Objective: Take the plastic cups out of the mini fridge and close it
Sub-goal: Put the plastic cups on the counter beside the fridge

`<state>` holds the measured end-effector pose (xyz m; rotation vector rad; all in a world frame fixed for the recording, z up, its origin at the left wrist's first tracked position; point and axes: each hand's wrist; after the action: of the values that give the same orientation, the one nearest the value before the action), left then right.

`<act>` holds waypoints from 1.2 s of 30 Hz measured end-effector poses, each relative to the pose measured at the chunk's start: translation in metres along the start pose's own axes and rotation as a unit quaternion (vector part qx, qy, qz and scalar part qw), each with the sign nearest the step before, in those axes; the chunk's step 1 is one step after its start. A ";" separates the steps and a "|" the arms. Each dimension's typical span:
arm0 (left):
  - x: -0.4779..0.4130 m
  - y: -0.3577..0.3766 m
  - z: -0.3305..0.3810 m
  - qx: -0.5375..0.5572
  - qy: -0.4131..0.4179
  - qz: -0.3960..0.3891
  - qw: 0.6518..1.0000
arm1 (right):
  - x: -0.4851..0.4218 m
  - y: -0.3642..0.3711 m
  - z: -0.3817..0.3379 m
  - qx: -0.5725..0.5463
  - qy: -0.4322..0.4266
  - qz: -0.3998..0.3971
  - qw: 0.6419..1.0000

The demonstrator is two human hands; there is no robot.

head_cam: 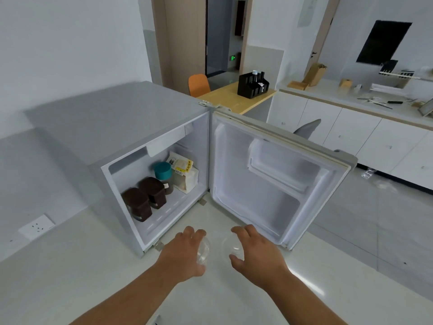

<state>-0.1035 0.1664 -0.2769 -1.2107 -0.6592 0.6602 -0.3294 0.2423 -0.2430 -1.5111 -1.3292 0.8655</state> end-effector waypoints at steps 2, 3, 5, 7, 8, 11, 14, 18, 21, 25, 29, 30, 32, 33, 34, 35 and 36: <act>0.004 0.002 -0.019 0.002 -0.001 -0.003 1.000 | -0.008 0.008 -0.018 0.006 -0.002 -0.008 1.000; 0.007 0.004 -0.027 0.000 0.002 -0.007 1.000 | -0.010 0.012 -0.025 0.007 -0.002 -0.014 1.000; 0.012 0.010 -0.046 -0.002 0.008 -0.016 1.000 | -0.017 0.023 -0.041 0.010 -0.002 -0.029 1.000; 0.019 0.018 -0.065 0.006 0.004 -0.024 1.000 | -0.023 0.038 -0.057 0.015 -0.005 -0.050 0.999; 0.022 0.022 -0.073 0.013 0.002 -0.029 1.000 | -0.025 0.045 -0.063 0.018 -0.006 -0.060 0.998; 0.037 0.033 -0.103 0.033 -0.006 -0.045 0.998 | -0.034 0.068 -0.085 0.031 -0.016 -0.089 0.995; 0.054 0.042 -0.130 0.042 -0.024 -0.061 0.997 | -0.042 0.087 -0.106 0.035 -0.028 -0.116 0.992; 0.076 0.050 -0.164 0.041 -0.066 -0.088 0.993 | -0.052 0.111 -0.135 0.042 -0.049 -0.149 0.987; 0.092 0.056 -0.188 0.044 -0.098 -0.099 0.989 | -0.059 0.131 -0.158 0.049 -0.069 -0.172 0.981; 0.107 0.062 -0.216 0.050 -0.132 -0.101 0.985 | -0.066 0.154 -0.187 0.062 -0.103 -0.194 0.974; 0.118 0.067 -0.244 0.054 -0.161 -0.098 0.980 | -0.073 0.176 -0.215 0.075 -0.131 -0.211 0.966; 0.120 0.069 -0.251 0.057 -0.166 -0.097 0.980 | -0.076 0.181 -0.222 0.077 -0.137 -0.215 0.964; 0.123 0.071 -0.263 0.058 -0.167 -0.099 0.979 | -0.080 0.191 -0.233 0.079 -0.145 -0.219 0.962; 0.124 0.072 -0.268 0.056 -0.163 -0.101 0.980 | -0.083 0.194 -0.238 0.081 -0.148 -0.220 0.961; 0.126 0.074 -0.274 0.052 -0.158 -0.104 0.981 | -0.084 0.199 -0.242 0.083 -0.150 -0.222 0.960; 0.128 0.076 -0.279 0.049 -0.153 -0.106 0.981 | -0.086 0.203 -0.246 0.084 -0.152 -0.223 0.959; 0.129 0.077 -0.284 0.047 -0.149 -0.107 0.982 | -0.088 0.207 -0.249 0.084 -0.155 -0.223 0.959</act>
<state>0.1871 0.1075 -0.4014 -0.9453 -0.9844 0.6887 -0.0435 0.1108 -0.3603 -0.9129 -1.6924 0.9120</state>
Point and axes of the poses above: each hand's wrist, its own x-axis away from the middle knuckle, its own y-axis out of the palm, z = x × y, and after that the axes turned 11 degrees about y, right-handed
